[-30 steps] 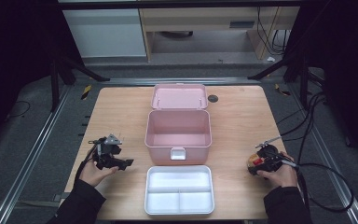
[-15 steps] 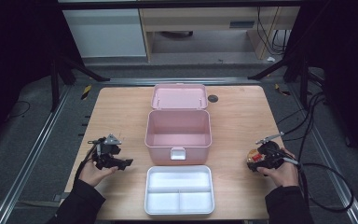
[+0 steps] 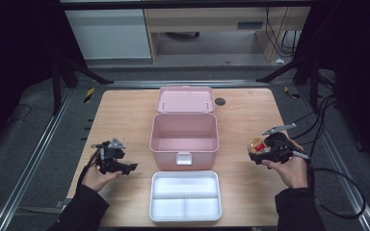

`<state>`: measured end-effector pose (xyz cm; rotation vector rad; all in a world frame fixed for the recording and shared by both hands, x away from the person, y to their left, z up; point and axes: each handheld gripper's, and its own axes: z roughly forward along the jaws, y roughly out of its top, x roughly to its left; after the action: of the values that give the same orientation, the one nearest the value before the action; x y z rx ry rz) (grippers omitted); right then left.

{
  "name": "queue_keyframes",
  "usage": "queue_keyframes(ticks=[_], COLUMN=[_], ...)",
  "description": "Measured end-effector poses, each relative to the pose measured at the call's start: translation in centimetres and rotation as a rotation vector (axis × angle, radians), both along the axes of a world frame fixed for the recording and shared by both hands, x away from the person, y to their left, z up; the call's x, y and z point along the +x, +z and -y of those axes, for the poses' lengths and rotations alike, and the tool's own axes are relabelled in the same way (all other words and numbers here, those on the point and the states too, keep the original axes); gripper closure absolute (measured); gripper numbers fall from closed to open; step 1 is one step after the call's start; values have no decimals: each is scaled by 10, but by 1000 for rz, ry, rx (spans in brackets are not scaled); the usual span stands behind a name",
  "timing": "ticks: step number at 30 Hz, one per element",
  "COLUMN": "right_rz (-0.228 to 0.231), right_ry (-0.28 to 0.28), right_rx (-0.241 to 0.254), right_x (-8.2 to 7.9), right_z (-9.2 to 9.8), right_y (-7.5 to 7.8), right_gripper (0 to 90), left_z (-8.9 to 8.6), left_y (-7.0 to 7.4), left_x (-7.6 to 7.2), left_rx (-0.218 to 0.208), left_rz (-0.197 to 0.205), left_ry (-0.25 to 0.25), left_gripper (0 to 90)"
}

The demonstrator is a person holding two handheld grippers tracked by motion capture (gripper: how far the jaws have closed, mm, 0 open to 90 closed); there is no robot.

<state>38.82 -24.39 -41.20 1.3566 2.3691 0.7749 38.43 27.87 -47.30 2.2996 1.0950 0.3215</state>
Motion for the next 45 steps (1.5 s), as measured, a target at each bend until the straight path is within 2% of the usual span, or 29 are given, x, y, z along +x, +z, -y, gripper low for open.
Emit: queue_keyframes(ticks=[3,12,18,28,37,45], right_rz=[31,78,94,155,159,130], right_ry=[6,39,73,139,202,245], right_rx=[10,32,38,61,78,50], right_x=[1,7,13,25,40,57], right_z=[-2,-15,-32,-69,-105,-134], right_y=[11,42,58,91,100,101], right_gripper=[205,205,205,205,205,205], left_z=[2,1,1,3,3,2], left_y=[-1,-3,-3,-4,-4,-4], left_x=[1,2,3,2,3,3], left_rx=[9,18,15,28,26,26], left_rz=[-3,-10,-8,-6,-8,-10], left_ry=[-8,-4,-2,-9,-11,-9], left_gripper=[263,262,261,260,259,259])
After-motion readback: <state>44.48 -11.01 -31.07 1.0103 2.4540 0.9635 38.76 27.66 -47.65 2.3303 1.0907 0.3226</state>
